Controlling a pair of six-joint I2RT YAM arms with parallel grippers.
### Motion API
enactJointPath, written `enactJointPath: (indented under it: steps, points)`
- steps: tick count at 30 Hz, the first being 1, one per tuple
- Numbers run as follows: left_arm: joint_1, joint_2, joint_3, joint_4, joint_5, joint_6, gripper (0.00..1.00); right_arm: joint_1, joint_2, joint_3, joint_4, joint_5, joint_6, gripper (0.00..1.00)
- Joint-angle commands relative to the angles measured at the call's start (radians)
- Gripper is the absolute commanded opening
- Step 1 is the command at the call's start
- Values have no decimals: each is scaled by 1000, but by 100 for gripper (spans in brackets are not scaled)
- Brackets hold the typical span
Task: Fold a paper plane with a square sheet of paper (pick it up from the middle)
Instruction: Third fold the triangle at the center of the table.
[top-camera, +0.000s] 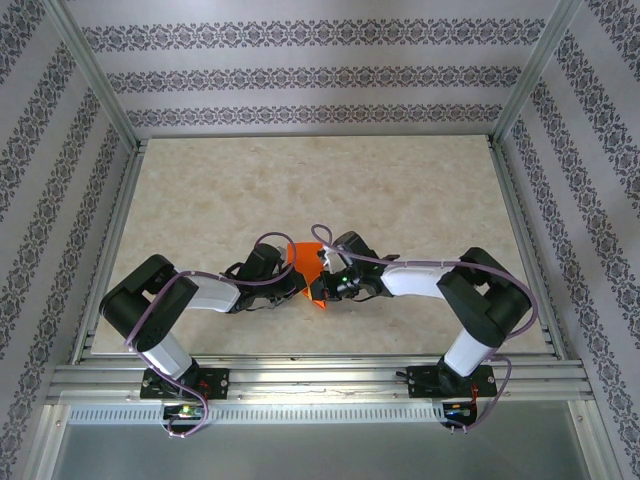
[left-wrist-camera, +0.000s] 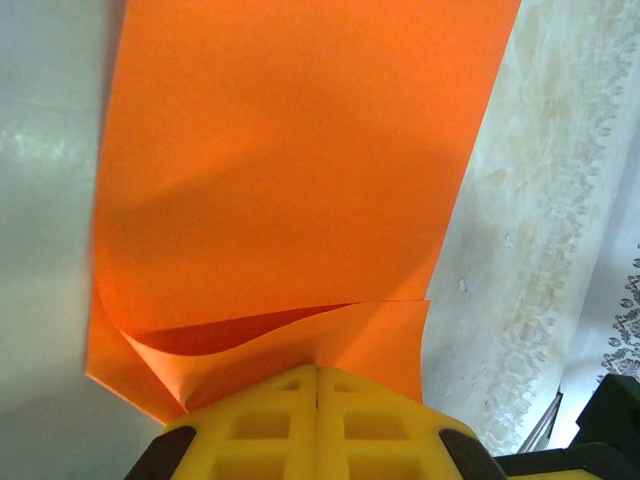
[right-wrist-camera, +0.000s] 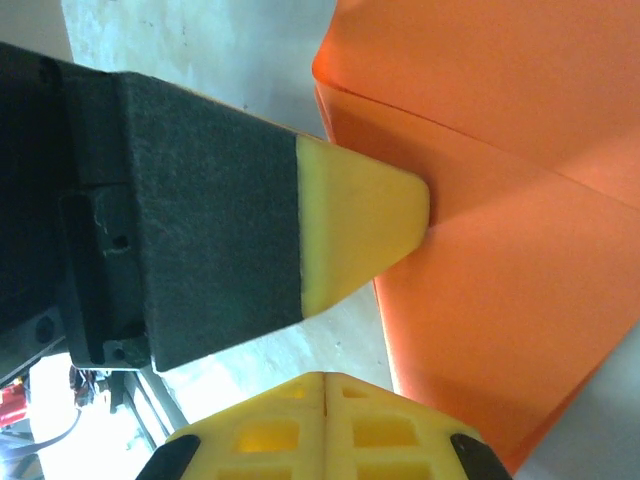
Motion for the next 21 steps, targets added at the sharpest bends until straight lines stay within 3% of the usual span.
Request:
enactJointPath:
  steps: [1, 21]
  points:
    - [-10, 12, -26, -29, -21, 25, 0, 4, 29, 27, -18, -35, 3, 3]
    - [-10, 17, -37, -28, -28, 21, 0, 7, 49, -16, -61, -21, -25, 6]
